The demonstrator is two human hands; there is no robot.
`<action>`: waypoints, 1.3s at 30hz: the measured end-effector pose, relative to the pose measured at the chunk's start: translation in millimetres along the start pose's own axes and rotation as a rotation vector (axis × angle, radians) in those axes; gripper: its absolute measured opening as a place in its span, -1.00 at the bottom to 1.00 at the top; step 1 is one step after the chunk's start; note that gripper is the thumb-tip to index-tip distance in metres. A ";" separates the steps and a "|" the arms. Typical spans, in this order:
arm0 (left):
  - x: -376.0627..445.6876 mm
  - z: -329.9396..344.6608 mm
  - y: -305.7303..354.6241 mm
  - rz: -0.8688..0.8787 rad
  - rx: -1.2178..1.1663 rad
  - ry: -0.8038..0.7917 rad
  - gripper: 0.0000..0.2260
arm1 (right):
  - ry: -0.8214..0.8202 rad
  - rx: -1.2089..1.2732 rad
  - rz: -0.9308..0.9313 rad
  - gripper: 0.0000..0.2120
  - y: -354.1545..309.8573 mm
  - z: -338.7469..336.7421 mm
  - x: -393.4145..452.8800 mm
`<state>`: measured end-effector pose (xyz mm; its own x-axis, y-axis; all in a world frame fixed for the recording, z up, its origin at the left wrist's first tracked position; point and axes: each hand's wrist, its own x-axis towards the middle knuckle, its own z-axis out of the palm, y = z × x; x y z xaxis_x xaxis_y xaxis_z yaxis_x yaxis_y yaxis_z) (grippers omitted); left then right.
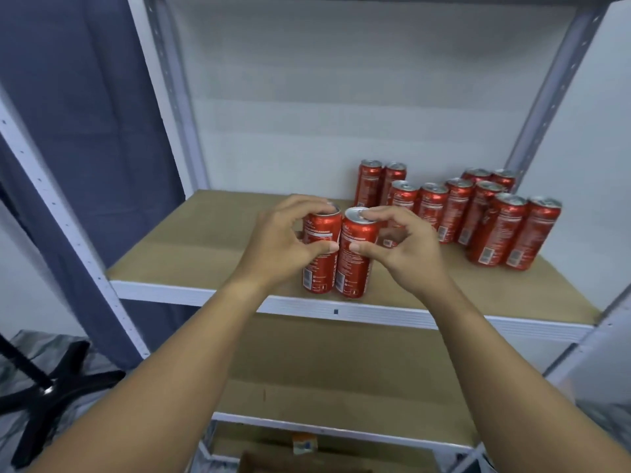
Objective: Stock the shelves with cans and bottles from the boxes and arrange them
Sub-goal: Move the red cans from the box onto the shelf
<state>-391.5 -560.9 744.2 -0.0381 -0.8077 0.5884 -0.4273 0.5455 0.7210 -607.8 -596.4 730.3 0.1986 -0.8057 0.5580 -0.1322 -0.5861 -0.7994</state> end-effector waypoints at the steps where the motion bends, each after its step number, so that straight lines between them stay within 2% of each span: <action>1: 5.5 1.5 -6.8 -0.007 0.017 0.014 -0.55 | -0.008 -0.002 0.005 -0.58 6.4 3.6 6.7; 7: 20.4 11.3 -49.1 -0.062 0.044 0.087 -0.52 | -0.060 0.053 0.054 -0.52 38.0 19.2 29.5; 8: 19.1 12.3 -52.9 -0.053 0.038 0.091 -0.52 | -0.075 0.072 0.066 -0.45 38.4 19.9 29.2; 10: 14.6 13.8 -56.7 -0.033 0.033 0.101 -0.48 | -0.112 0.109 0.120 -0.19 39.8 19.5 25.1; 11: 11.6 14.8 -58.1 -0.038 0.036 0.108 -0.41 | -0.135 0.109 0.144 -0.06 41.1 19.4 21.8; 13: 3.5 17.2 -63.0 -0.083 0.013 0.120 -0.24 | -0.168 0.043 0.153 0.06 45.8 23.1 13.7; 17: -12.2 26.3 -75.7 -0.175 -0.145 0.122 -0.13 | -0.107 -0.059 0.103 0.03 60.6 32.8 4.7; 23: 8.9 22.8 -98.3 -0.196 -0.100 0.129 -0.20 | -0.097 -0.077 0.155 0.03 88.8 47.1 32.3; 30: 65.1 8.9 -154.1 -0.188 -0.019 0.136 -0.18 | -0.138 -0.040 0.189 0.03 123.6 81.0 101.9; 33: 92.1 2.0 -173.2 -0.224 -0.026 0.131 -0.19 | -0.182 -0.018 0.150 0.01 140.5 93.9 126.8; 36: 112.4 -4.4 -191.8 -0.222 0.003 0.132 -0.14 | -0.165 -0.073 0.135 0.01 156.7 105.2 148.3; 39: 126.6 -8.6 -206.8 -0.177 0.040 0.125 -0.17 | -0.134 -0.163 0.121 0.03 171.9 117.4 169.9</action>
<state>-300.1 -774.0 672.8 0.1524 -0.8547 0.4963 -0.4525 0.3861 0.8039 -482.8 -824.0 661.5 0.2977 -0.8590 0.4165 -0.3157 -0.5004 -0.8062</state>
